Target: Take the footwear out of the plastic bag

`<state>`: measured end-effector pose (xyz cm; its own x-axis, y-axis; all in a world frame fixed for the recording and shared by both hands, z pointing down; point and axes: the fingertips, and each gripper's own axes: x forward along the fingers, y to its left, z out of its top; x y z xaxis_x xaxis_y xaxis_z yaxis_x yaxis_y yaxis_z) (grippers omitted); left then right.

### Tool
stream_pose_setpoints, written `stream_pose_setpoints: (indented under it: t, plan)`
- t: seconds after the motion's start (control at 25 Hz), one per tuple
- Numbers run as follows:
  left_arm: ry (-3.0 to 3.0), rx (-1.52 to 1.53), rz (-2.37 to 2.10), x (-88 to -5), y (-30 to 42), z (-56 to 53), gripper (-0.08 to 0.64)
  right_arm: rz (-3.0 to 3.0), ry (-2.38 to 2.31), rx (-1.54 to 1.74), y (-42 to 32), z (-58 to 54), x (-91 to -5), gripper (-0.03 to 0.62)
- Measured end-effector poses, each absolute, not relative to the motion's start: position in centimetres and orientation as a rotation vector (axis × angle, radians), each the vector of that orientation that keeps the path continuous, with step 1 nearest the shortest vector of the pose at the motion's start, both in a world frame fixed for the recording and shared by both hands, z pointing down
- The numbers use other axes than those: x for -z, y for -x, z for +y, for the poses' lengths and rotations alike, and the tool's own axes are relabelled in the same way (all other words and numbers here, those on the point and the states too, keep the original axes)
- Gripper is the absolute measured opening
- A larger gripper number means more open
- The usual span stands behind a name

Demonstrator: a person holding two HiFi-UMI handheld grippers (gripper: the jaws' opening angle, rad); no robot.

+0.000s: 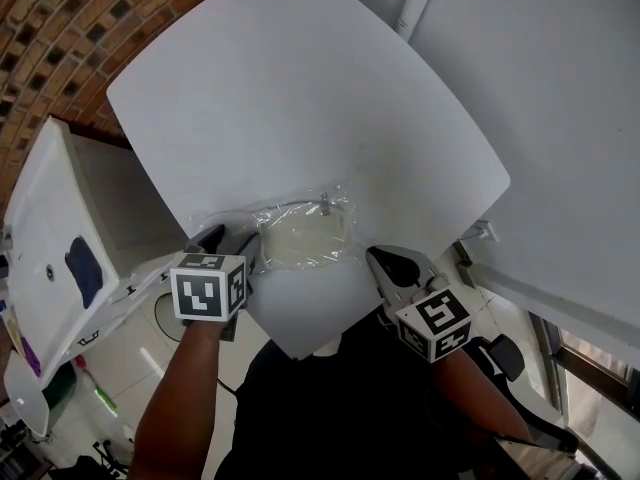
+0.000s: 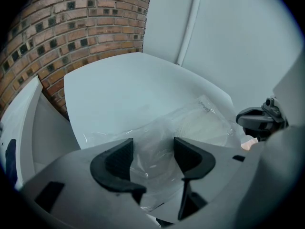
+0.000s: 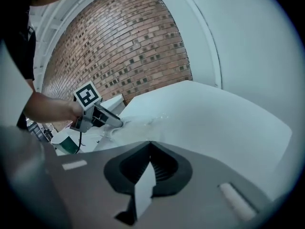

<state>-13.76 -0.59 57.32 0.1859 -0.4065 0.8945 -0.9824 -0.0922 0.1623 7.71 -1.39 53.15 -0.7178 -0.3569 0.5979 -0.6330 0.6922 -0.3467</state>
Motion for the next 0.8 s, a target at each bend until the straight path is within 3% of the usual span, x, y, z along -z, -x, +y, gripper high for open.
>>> stream_pose_setpoints:
  t: [0.24, 0.6, 0.68, 0.8]
  plan:
    - [-1.635, -0.866, -1.343, -57.3, 13.8, -0.5, 0.278, -2.361, -0.842, -0.866, -8.9, -1.7, -53.9, 0.002]
    - [-1.636, -0.867, -1.348, -57.3, 13.9, -0.6, 0.275, -2.177, -0.998, -1.457, -10.6, -1.1, -55.7, 0.003]
    - [-1.640, -0.869, -1.348, -57.3, 13.9, -0.5, 0.274, -2.174, -1.012, -1.436, -10.8, -1.3, -55.8, 0.006]
    - [-1.651, -0.871, -1.350, -57.3, 13.8, -0.6, 0.273, -2.262, -0.969, -1.099, -10.9, -2.7, -54.4, 0.062]
